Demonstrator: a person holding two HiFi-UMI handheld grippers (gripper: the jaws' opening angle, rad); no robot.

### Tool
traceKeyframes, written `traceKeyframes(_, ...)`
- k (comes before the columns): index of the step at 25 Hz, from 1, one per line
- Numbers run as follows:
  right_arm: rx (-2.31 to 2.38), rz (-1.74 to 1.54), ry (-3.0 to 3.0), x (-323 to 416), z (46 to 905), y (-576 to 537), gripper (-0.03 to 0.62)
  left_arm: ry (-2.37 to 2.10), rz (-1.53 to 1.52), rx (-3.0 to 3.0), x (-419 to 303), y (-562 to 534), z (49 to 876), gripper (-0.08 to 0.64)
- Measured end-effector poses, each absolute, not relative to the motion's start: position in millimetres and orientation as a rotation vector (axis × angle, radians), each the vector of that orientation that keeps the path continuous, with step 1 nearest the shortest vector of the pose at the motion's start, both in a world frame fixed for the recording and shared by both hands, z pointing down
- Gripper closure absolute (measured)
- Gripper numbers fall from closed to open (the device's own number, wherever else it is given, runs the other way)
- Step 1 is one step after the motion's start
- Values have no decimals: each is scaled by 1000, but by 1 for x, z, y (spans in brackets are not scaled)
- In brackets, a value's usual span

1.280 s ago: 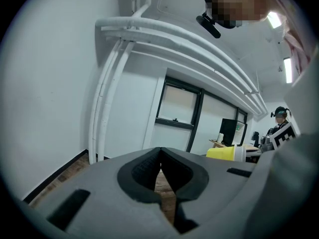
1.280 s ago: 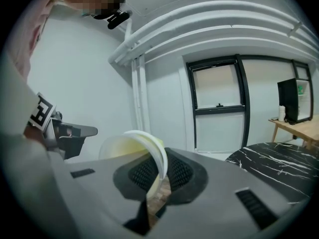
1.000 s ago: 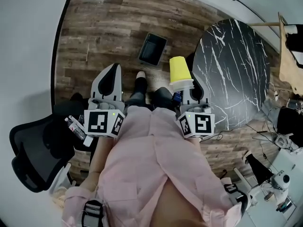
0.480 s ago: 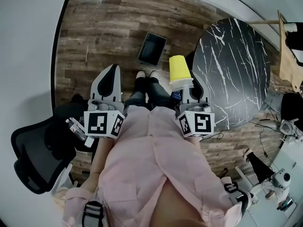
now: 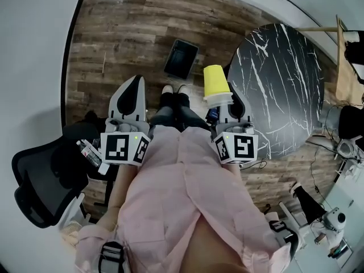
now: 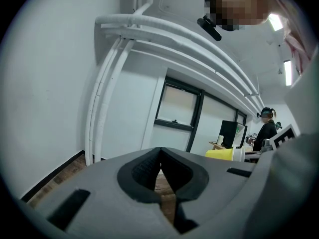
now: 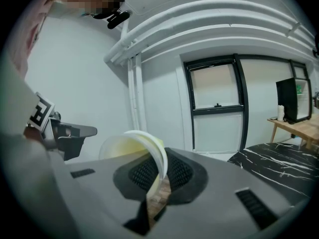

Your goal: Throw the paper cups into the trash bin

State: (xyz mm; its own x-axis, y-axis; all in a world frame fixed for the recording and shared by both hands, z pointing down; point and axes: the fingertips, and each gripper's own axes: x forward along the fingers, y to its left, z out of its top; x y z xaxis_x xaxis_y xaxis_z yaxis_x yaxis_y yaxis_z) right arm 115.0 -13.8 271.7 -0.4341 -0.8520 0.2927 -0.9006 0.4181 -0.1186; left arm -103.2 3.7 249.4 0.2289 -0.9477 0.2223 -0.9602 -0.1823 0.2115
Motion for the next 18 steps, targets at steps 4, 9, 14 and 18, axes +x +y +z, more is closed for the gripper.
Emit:
traceKeyframes(4, 1559, 386, -2489, 128, 273, -18, 552, -1783, 55, 2207, -90, 0, 250, 545)
traceKeyframes(9, 1555, 384, -2486, 143, 280, -24, 552, -1771, 49, 2218, -72, -7, 255, 545)
traceKeyframes(14, 1546, 377, -2485, 146, 282, -27, 552, -1762, 48, 2220, -68, -11, 257, 545)
traceKeyframes(18, 1557, 389, -2477, 139, 279, -34, 552, -1760, 55, 2222, -77, -18, 253, 545)
